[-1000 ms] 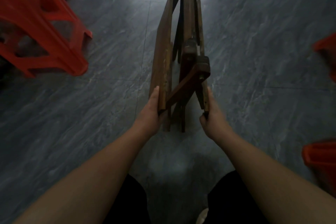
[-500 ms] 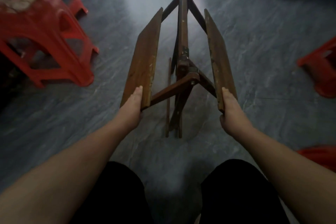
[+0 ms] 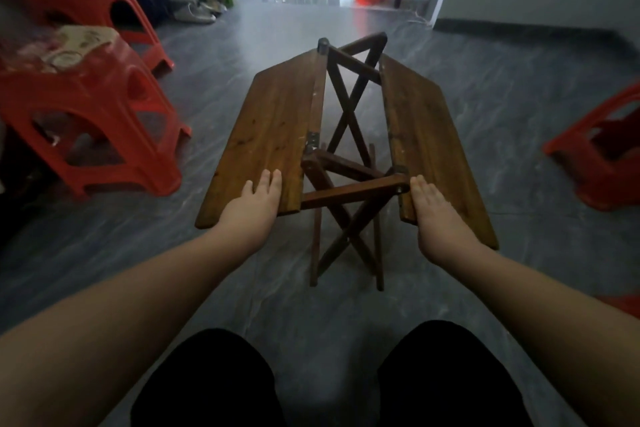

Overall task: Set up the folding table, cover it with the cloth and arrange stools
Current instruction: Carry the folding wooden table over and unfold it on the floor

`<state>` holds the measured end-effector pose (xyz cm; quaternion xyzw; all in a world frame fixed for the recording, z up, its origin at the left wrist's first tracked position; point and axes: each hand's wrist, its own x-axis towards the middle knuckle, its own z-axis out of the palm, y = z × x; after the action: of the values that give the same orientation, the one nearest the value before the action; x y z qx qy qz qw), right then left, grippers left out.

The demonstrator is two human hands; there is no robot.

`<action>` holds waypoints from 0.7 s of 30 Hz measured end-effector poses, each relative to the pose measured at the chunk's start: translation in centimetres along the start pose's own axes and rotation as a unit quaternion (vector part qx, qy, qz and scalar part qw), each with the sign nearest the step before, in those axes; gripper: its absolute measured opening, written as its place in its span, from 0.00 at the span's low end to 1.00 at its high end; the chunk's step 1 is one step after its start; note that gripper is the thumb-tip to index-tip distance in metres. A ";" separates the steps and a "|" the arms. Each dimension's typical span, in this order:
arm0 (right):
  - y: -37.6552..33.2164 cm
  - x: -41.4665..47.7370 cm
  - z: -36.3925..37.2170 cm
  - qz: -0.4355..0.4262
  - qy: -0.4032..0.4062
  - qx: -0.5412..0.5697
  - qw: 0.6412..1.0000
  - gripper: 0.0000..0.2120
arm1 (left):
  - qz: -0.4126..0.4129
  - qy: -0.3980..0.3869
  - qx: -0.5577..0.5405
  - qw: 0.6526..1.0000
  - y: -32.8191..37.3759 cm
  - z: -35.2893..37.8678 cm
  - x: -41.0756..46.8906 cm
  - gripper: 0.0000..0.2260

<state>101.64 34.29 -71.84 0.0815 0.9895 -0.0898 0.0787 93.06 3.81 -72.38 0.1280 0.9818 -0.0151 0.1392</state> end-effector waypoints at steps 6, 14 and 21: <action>0.3 -0.7 -2.0 0.010 -0.004 -0.038 0.999 0.42 | 0.009 -0.002 0.058 0.998 0.2 -3.3 -0.1 0.44; 1.1 -0.4 -6.2 0.004 -0.022 -0.104 0.994 0.40 | 0.007 -0.020 0.116 0.993 1.1 -5.8 0.4 0.44; 1.1 0.4 -9.3 0.014 -0.022 -0.136 0.990 0.41 | 0.008 -0.012 0.118 0.993 1.1 -8.0 1.5 0.45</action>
<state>100.16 37.24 -63.03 0.0821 0.9893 0.0454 0.1118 89.82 5.72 -65.07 0.1515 0.9704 -0.1310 0.1351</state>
